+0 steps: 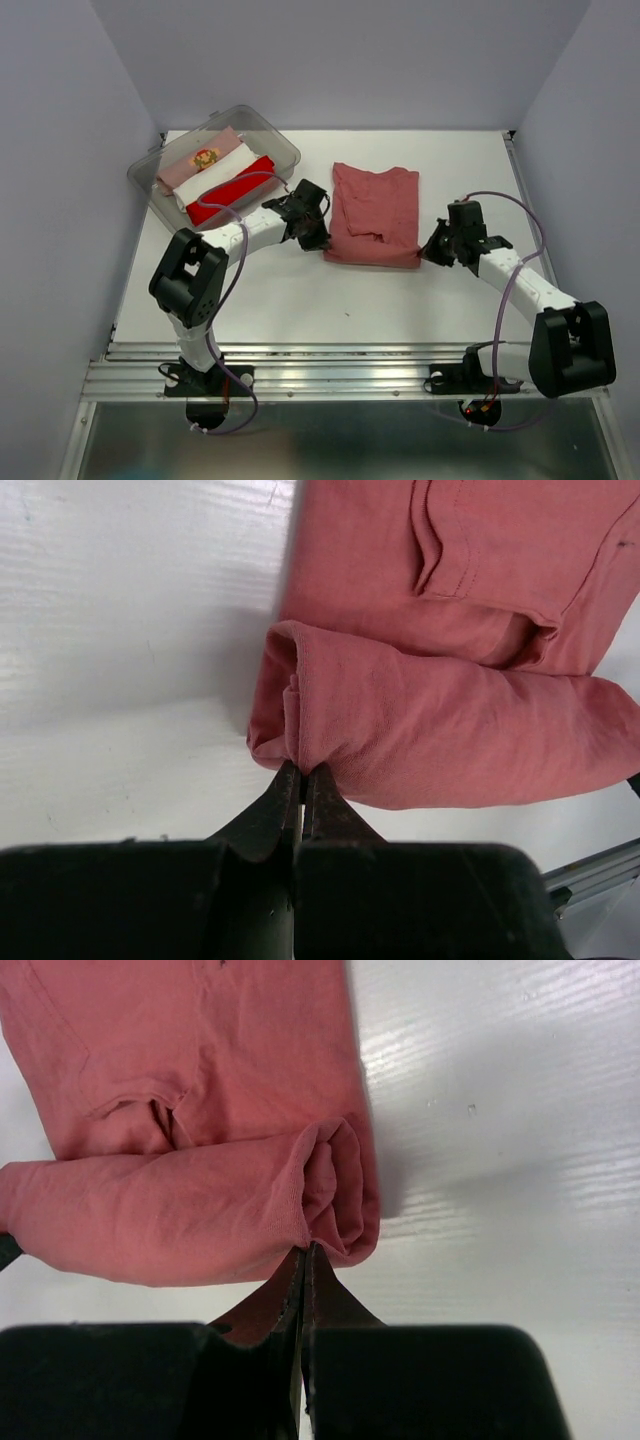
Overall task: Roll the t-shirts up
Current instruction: Roll the T-shirt to the center of the board.
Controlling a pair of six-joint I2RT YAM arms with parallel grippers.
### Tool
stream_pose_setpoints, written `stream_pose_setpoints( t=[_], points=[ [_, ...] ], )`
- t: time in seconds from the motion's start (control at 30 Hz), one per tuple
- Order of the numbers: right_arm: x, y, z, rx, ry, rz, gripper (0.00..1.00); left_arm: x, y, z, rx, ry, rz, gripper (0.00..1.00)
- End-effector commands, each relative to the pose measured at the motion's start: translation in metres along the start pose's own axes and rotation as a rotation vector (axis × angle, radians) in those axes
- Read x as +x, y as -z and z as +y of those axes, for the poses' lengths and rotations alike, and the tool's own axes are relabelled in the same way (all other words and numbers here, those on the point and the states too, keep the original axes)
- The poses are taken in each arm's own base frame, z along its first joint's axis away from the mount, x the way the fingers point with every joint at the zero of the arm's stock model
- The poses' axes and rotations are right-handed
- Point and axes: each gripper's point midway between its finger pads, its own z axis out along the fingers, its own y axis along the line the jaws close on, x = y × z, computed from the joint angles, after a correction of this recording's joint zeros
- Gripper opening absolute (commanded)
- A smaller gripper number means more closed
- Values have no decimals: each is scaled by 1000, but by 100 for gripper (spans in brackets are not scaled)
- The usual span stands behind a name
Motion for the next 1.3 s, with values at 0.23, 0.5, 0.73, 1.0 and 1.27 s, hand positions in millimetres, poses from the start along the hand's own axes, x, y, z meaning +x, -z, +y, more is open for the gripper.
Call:
stream_pose_setpoints(
  t=[0.23,0.5,0.73,1.0,1.27],
  points=[
    [-53,-17,21,-16,24,-118,1,-41,3,-19,54,-68,-38,0],
    [-59,-28,30,-31,20,-102,1,-61,5,-33,53,-107,-66,0],
    [-45,-20,32,-76,29,-65,1,-41,8,-19,64,-101,-40,0],
    [8,-3,17,-130,25,49,1,4,15,6,95,-91,29,0],
    [57,4,-9,-123,-20,132,1,67,10,21,99,-118,135,0]
  ],
)
